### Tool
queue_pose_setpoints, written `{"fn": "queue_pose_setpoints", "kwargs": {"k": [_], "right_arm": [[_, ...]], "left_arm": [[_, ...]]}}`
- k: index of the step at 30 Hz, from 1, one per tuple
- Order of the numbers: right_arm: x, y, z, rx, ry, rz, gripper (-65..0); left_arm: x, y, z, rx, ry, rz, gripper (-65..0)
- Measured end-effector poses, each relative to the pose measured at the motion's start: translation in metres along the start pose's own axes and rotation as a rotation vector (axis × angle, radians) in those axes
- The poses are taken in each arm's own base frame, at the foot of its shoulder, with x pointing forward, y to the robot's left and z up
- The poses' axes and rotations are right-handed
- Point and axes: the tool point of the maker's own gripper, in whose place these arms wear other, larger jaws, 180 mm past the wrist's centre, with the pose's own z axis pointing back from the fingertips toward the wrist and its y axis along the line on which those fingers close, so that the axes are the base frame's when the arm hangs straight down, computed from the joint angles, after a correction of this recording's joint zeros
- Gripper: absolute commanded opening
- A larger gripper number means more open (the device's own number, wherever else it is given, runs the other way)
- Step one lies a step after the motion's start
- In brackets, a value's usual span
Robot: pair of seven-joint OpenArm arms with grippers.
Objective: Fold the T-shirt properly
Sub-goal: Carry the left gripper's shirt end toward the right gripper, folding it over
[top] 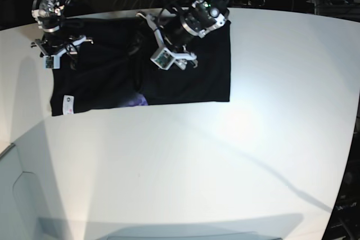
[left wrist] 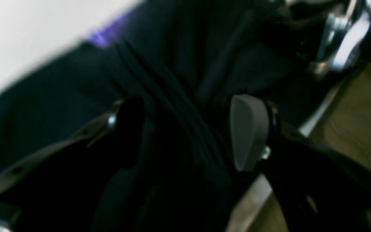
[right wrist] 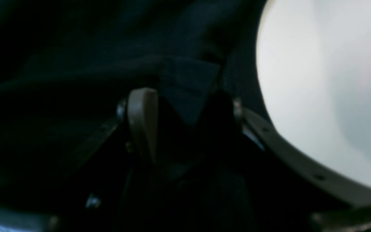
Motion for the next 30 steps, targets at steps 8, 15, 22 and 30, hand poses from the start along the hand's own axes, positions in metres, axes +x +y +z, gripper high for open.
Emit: {"fn": "queue_pose_setpoints", "kwargs": {"k": [8,15,22,30], "right_arm": [[0.001,-0.001,-0.001,-0.001,0.002,0.002,-35.2],[0.002,-0.001,-0.003,-0.003,0.005,0.009,-35.2],[0.003,-0.001,-0.003,-0.002,0.003,0.006,-35.2],[0.003,-0.001,-0.003,-0.002,0.001,0.006,-35.2]], "left_arm": [[-0.007,0.016,0.018,0.022,0.024,-0.054,-36.8],[-0.001,0.041,-0.016,0.063,0.011,-0.011,-36.9],[-0.022,0.046,-0.061,0.036,0.1,0.043,-36.9],[-0.015,0.045,-0.088,0.022,0.1,0.081,-36.9]]}}
